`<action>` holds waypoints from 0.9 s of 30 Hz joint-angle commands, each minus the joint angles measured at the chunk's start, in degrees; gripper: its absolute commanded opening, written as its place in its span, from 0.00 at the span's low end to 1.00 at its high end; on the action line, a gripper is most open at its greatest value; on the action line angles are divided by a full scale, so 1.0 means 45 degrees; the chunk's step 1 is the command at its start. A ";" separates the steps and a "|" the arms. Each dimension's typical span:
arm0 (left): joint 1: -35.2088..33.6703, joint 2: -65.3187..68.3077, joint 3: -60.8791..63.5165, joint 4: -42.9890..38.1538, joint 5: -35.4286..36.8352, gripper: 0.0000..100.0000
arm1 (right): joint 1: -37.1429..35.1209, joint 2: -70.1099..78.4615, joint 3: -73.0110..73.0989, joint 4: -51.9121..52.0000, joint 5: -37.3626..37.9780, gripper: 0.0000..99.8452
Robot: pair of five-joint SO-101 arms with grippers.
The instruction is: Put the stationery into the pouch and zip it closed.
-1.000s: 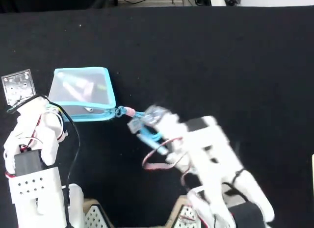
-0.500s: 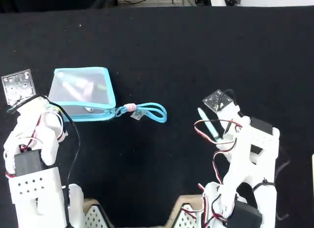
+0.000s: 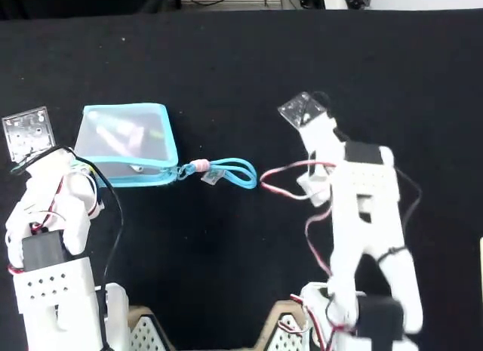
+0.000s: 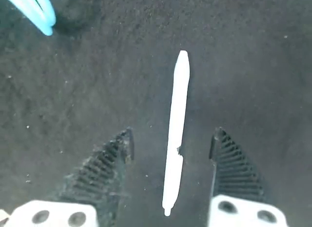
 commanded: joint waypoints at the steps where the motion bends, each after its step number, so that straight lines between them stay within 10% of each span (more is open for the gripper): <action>1: -0.0205 -0.0117 -0.0400 -0.0274 0.0117 0.03 | -0.0039 0.1553 -0.1553 -0.0274 0.0254 0.24; 20: -0.0205 -0.0117 -0.0400 -0.0274 0.0117 0.03 | 0.0195 0.9094 -0.6652 -0.0313 0.0567 0.23; 27: -0.0205 -0.0117 -0.0381 -0.0274 0.0117 0.03 | 0.0352 0.8547 -0.6691 -0.0195 -0.0176 0.02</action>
